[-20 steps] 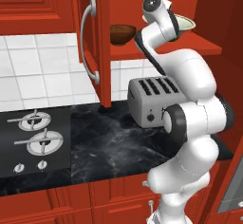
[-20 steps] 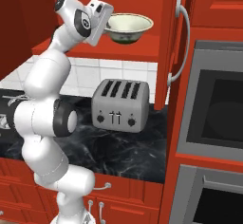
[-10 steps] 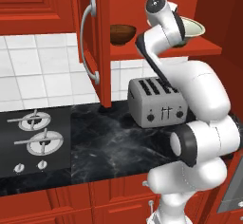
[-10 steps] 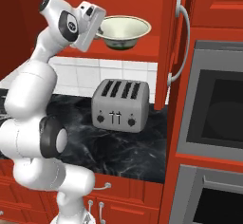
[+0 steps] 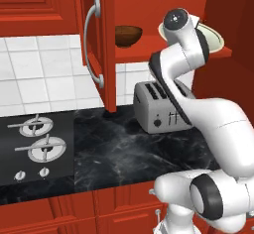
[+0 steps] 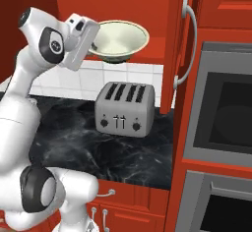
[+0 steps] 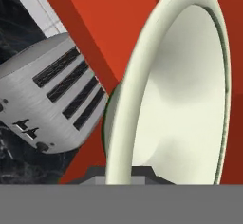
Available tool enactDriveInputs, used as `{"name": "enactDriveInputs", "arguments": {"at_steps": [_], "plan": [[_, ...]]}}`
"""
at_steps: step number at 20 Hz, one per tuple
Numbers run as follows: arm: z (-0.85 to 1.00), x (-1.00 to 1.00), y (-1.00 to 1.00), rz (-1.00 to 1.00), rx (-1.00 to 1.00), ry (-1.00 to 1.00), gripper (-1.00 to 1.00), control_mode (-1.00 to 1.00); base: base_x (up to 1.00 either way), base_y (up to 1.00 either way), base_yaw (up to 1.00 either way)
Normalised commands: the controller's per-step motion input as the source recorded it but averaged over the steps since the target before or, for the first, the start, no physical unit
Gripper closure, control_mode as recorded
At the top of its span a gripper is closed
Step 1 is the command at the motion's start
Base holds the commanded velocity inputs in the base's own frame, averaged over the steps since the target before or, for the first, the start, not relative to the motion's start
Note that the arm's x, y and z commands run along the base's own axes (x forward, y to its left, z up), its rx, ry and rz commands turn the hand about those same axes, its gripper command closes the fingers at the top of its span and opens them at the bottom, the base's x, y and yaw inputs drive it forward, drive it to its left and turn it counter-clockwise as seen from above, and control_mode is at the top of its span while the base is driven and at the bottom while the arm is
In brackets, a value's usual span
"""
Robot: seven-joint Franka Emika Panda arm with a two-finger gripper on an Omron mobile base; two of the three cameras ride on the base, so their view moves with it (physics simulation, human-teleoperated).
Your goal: Take the smaller bowl and place it next to the appetizer plate on the dining counter , and place the larger bowl next to the plate with cooked food.
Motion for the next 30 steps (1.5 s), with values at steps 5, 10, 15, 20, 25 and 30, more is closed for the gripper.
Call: {"name": "enactDriveInputs", "arguments": {"at_steps": [5, 10, 15, 20, 25, 30], "plan": [[-0.46, -1.0, 0.0, -0.02, 0.01, 0.03, 1.0, -1.0, 0.0, 0.0, 0.0], [-0.54, -1.0, 0.0, -0.02, 0.0, 0.09, 1.0, -1.0, 0.0, 0.0, 0.0], [-0.7, -0.5, 0.0, 0.0, 0.0, 0.04, 1.0, -1.0, 0.0, 0.0, 0.0], [-0.82, -0.11, -0.07, 0.0, 0.04, 0.0, 1.0, -1.0, 0.0, 0.0, 0.0], [-0.7, -0.03, -0.01, 0.0, 0.07, 0.04, 1.0, -1.0, 0.0, 0.0, 0.0], [0.0, 0.0, 0.0, 0.0, 0.0, 0.0, 1.0, 1.0, -0.78, 0.22, -0.14]]}}
